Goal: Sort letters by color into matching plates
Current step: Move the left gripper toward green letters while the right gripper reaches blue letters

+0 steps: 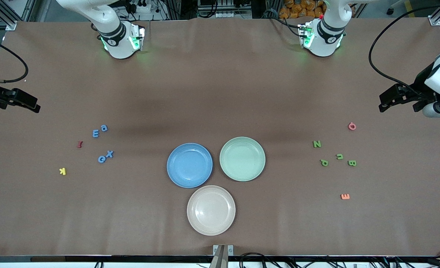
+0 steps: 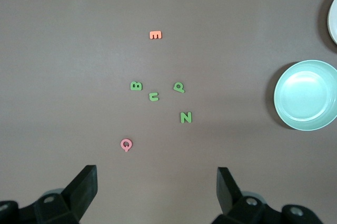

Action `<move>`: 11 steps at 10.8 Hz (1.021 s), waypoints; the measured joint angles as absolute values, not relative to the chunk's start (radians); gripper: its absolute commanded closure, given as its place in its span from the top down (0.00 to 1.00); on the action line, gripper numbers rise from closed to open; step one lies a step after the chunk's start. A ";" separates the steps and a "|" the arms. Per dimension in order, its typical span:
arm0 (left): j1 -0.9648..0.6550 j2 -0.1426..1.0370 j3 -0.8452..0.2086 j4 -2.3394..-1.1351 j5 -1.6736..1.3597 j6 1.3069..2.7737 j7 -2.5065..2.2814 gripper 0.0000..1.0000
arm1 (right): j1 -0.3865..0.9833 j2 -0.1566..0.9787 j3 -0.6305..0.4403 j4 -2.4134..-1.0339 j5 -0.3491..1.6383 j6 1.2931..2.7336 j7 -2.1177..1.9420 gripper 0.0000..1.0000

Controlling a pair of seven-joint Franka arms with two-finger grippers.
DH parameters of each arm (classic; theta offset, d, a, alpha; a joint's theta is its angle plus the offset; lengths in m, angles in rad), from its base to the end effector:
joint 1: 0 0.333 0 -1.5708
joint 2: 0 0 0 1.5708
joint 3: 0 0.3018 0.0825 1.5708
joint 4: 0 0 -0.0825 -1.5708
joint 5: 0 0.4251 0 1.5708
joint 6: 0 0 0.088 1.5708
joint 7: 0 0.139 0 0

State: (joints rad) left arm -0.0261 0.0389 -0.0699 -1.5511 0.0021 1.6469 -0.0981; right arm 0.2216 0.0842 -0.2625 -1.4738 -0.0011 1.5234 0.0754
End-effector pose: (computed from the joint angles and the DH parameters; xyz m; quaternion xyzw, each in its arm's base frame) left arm 0.6138 -0.0581 0.5720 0.9996 0.0011 0.0283 0.0031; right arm 0.6138 -0.0195 0.5745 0.9981 -0.0579 -0.0157 0.0117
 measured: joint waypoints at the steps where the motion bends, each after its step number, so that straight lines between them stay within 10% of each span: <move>1: -0.026 0.039 -0.070 -1.551 0.002 1.647 -0.098 1.00 | 0.222 0.084 -0.262 -1.474 -0.001 1.523 0.069 1.00; 11: -0.012 0.070 -0.065 -1.693 -0.021 1.721 -0.105 1.00 | 0.164 0.081 -0.264 -1.576 0.003 1.618 0.051 1.00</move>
State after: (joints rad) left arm -0.0125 0.0700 -0.0647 -1.6931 -0.0213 1.7206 -0.1054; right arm 0.1638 0.0813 -0.2639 -1.5760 0.0033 1.6183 0.0508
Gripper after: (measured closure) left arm 0.000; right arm 0.000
